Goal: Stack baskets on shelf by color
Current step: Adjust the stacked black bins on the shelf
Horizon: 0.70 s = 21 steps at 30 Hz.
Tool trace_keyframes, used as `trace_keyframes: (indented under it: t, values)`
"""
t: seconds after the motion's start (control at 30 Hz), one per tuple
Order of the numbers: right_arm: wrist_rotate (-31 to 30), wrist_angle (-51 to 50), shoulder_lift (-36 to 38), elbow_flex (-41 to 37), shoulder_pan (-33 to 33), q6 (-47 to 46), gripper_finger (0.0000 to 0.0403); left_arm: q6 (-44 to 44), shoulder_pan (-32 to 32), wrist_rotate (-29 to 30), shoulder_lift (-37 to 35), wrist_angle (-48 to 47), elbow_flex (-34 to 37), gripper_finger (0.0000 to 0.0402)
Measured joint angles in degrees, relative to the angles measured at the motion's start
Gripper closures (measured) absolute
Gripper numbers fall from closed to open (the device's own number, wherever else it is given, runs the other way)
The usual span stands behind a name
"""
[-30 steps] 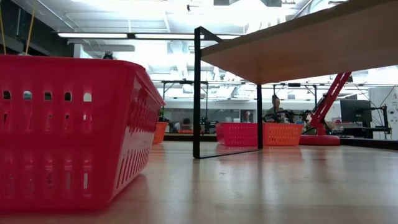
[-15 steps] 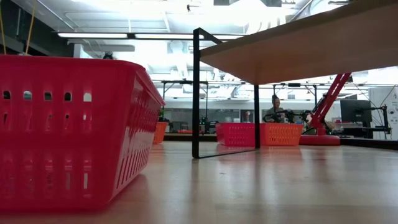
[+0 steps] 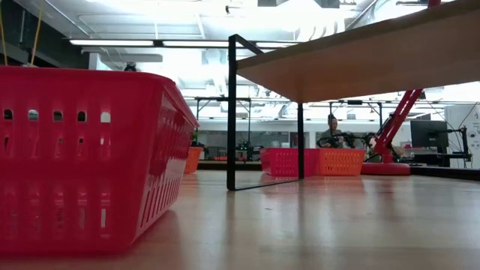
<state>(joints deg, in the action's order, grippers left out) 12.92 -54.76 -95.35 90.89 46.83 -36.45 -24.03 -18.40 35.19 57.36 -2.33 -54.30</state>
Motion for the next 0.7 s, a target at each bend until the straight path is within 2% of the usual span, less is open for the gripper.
trace_keyframes:
  t: [0.27,0.43,0.53,0.7]
  values:
    - [3.8,-5.8,0.0,0.1,1.6,-0.7,0.0403,-1.3,0.0,0.0,0.0,0.0,0.0,0.0236]
    - [1.9,-9.9,0.2,0.2,1.7,-0.7,0.0403,-1.3,0.0,0.0,0.0,0.0,0.0,0.0236]
    - [-0.4,-9.7,0.2,0.1,1.5,0.5,0.0403,-1.3,0.0,0.0,0.0,0.0,0.0,0.0236]
    - [-0.4,-8.3,0.2,0.1,0.7,0.4,0.0403,-1.4,0.0,0.0,0.0,0.0,0.0,0.0236]
